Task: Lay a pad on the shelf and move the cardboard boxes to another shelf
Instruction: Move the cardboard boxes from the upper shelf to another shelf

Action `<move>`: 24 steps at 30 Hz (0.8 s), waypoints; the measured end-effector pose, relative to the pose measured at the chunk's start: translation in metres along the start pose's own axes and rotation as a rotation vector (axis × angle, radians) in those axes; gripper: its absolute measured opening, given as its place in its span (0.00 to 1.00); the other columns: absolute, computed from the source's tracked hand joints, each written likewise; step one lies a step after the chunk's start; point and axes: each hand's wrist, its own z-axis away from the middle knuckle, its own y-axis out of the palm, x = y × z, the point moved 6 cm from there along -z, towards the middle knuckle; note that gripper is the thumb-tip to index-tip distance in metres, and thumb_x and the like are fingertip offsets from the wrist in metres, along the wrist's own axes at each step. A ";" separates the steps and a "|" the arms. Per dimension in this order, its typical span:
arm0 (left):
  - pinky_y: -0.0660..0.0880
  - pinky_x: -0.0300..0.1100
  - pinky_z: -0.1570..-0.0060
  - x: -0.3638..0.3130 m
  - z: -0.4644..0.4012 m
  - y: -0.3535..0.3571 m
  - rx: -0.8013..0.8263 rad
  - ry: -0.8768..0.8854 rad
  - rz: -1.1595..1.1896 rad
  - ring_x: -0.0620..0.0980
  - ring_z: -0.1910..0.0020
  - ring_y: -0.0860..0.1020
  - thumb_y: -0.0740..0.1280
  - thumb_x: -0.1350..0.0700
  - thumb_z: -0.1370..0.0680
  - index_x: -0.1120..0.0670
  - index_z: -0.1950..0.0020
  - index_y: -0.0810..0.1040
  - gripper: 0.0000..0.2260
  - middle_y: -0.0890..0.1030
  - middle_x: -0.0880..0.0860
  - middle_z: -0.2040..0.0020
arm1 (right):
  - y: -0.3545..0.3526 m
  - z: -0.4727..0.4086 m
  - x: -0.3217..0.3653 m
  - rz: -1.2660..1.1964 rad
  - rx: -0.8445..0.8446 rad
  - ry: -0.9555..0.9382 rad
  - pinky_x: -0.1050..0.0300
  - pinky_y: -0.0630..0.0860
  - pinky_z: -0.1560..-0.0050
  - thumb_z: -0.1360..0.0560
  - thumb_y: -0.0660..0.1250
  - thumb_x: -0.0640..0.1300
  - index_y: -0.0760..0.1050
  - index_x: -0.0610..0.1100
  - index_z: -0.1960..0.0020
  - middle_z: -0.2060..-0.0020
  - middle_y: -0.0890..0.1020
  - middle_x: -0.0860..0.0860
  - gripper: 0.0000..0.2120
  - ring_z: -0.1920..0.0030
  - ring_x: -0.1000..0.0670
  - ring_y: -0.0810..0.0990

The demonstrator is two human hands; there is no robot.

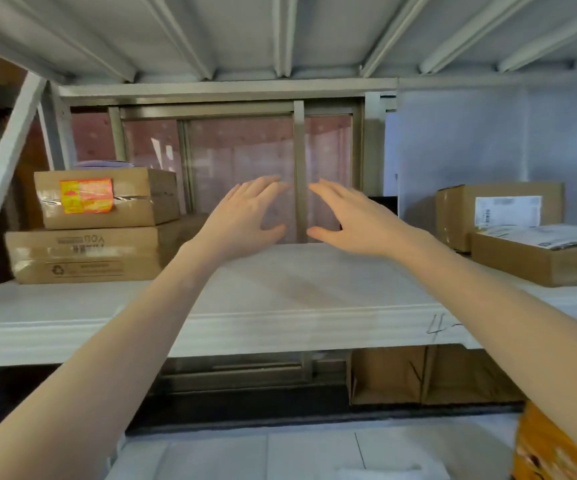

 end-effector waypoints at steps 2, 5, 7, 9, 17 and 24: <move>0.61 0.50 0.32 -0.035 -0.017 0.011 0.008 0.023 0.012 0.57 0.30 0.65 0.66 0.51 0.25 0.54 0.28 0.64 0.27 0.66 0.55 0.27 | -0.014 0.020 -0.033 0.014 -0.007 0.027 0.45 0.58 0.28 0.24 0.61 0.57 0.48 0.49 0.24 0.23 0.53 0.49 0.35 0.25 0.46 0.55; 0.61 0.51 0.30 -0.088 -0.040 0.027 0.003 0.056 0.050 0.56 0.30 0.65 0.65 0.50 0.25 0.53 0.28 0.64 0.27 0.66 0.54 0.27 | -0.032 0.050 -0.081 0.024 -0.021 0.079 0.46 0.59 0.28 0.24 0.61 0.57 0.49 0.48 0.24 0.23 0.54 0.49 0.35 0.25 0.47 0.57; 0.60 0.51 0.30 -0.121 -0.054 0.037 0.006 0.077 0.072 0.55 0.29 0.65 0.65 0.49 0.25 0.52 0.28 0.63 0.26 0.65 0.54 0.27 | -0.043 0.071 -0.109 0.019 -0.027 0.109 0.47 0.60 0.29 0.25 0.62 0.57 0.50 0.48 0.24 0.24 0.55 0.49 0.35 0.26 0.46 0.57; 0.60 0.49 0.31 -0.151 -0.068 0.046 -0.003 0.092 0.105 0.55 0.30 0.65 0.65 0.49 0.25 0.53 0.29 0.65 0.26 0.66 0.54 0.28 | -0.053 0.092 -0.135 0.032 -0.036 0.123 0.47 0.59 0.29 0.25 0.62 0.56 0.51 0.47 0.25 0.24 0.57 0.49 0.35 0.26 0.46 0.58; 0.59 0.51 0.29 -0.240 -0.111 0.081 0.022 0.134 0.207 0.54 0.28 0.63 0.63 0.43 0.26 0.52 0.27 0.63 0.29 0.64 0.53 0.26 | -0.086 0.147 -0.221 0.056 -0.066 0.213 0.47 0.59 0.30 0.26 0.64 0.55 0.53 0.47 0.25 0.25 0.59 0.48 0.35 0.26 0.45 0.59; 0.62 0.52 0.30 -0.290 -0.138 0.110 0.130 0.141 0.296 0.52 0.27 0.62 0.65 0.41 0.26 0.48 0.27 0.61 0.31 0.60 0.50 0.24 | -0.092 0.181 -0.276 0.092 -0.078 0.314 0.43 0.60 0.28 0.27 0.64 0.57 0.53 0.48 0.25 0.25 0.58 0.49 0.35 0.26 0.45 0.59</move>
